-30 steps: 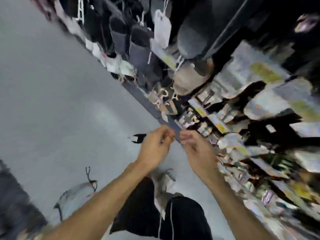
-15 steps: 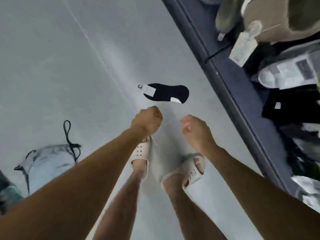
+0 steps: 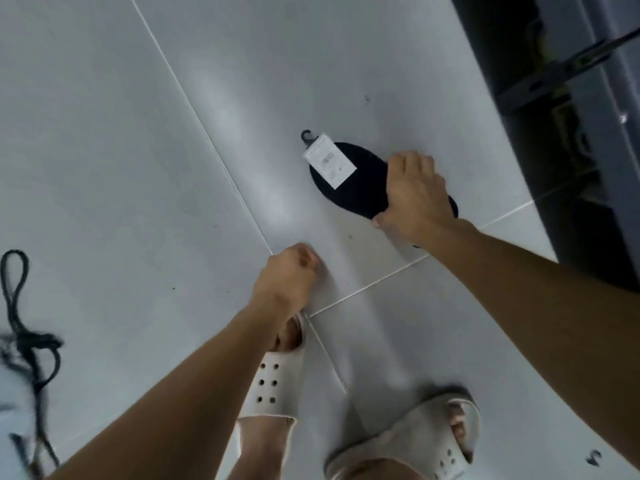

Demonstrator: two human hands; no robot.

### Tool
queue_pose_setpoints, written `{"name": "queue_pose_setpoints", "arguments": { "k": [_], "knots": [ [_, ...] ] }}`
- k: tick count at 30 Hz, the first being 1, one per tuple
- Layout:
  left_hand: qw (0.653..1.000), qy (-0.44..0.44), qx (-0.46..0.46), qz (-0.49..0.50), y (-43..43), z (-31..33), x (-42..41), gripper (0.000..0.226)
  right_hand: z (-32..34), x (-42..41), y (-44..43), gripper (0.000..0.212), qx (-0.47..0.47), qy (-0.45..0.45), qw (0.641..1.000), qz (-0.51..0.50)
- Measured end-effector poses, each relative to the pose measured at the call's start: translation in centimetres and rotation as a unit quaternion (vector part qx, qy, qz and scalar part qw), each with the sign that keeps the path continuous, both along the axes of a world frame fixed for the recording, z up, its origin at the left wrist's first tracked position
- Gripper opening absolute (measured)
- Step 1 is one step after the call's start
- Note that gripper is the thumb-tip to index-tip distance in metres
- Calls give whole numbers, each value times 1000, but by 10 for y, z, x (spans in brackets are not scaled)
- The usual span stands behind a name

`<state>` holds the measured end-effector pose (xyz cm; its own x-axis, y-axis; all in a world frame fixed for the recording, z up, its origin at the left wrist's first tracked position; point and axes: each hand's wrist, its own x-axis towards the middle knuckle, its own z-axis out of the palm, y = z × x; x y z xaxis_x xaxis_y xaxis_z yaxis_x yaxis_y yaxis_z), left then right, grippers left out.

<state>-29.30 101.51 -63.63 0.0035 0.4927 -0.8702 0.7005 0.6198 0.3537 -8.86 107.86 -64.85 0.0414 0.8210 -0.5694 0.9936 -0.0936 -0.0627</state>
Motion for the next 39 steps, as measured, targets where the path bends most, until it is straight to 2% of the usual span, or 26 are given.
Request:
{"name": "queue_pose_setpoints", "arguments": {
  "k": [2, 4, 7, 9, 12, 14, 16, 17, 19, 21, 23, 25, 28, 30, 33, 36, 39],
  "knots": [
    [1000, 3, -5, 2, -1, 7, -1, 14, 11, 3, -1, 45, -30, 59, 997, -47],
    [998, -14, -22, 63, 1, 29, 1, 17, 42, 0, -11, 29, -58, 150, 979, -123],
    [980, -74, -26, 180, 4, 101, 17, 19, 123, -7, -34, 30, -22, 312, 909, -274],
    [965, -121, 6, 234, 13, 170, 35, 21, 194, -8, -44, 30, 19, 385, 860, -335],
    [944, -180, 88, 264, 38, 300, 64, 18, 322, -3, -43, 33, 114, 374, 856, -338],
    [916, -284, 102, 263, 57, 401, 87, 12, 418, 0, -30, 39, 181, 351, 864, -311],
    [891, -369, 119, 235, 74, 502, 113, 27, 517, 3, -15, 34, 225, 349, 867, -277],
    [878, -392, 146, 230, 82, 550, 126, 31, 565, 6, -8, 40, 251, 351, 865, -255],
    [845, -428, 199, 250, 94, 636, 145, 19, 656, 18, -1, 54, 295, 338, 869, -207],
    [819, -440, 267, 255, 100, 715, 159, 25, 743, 37, -1, 53, 332, 338, 860, -187],
    [797, -445, 313, 260, 96, 785, 171, 32, 818, 51, -8, 46, 389, 359, 825, -197],
    [772, -475, 354, 230, 77, 859, 185, 34, 894, 65, -26, 46, 454, 386, 768, -235],
    [747, -497, 395, 197, 45, 926, 205, 42, 965, 72, -48, 50, 538, 427, 676, -268],
    [732, -508, 418, 174, 24, 968, 217, 42, 1009, 81, -71, 52, 561, 443, 635, -293],
    [713, -529, 446, 115, 5, 1025, 234, 60, 1068, 101, -105, 50, 590, 442, 601, -309],
    [695, -553, 458, 46, 3, 1074, 260, 75, 1125, 129, -128, 46, 636, 406, 585, -297],
    [657, -601, 455, -19, 2, 1122, 288, 77, 1177, 158, -150, 43, 678, 368, 565, -293]
  ]
}}
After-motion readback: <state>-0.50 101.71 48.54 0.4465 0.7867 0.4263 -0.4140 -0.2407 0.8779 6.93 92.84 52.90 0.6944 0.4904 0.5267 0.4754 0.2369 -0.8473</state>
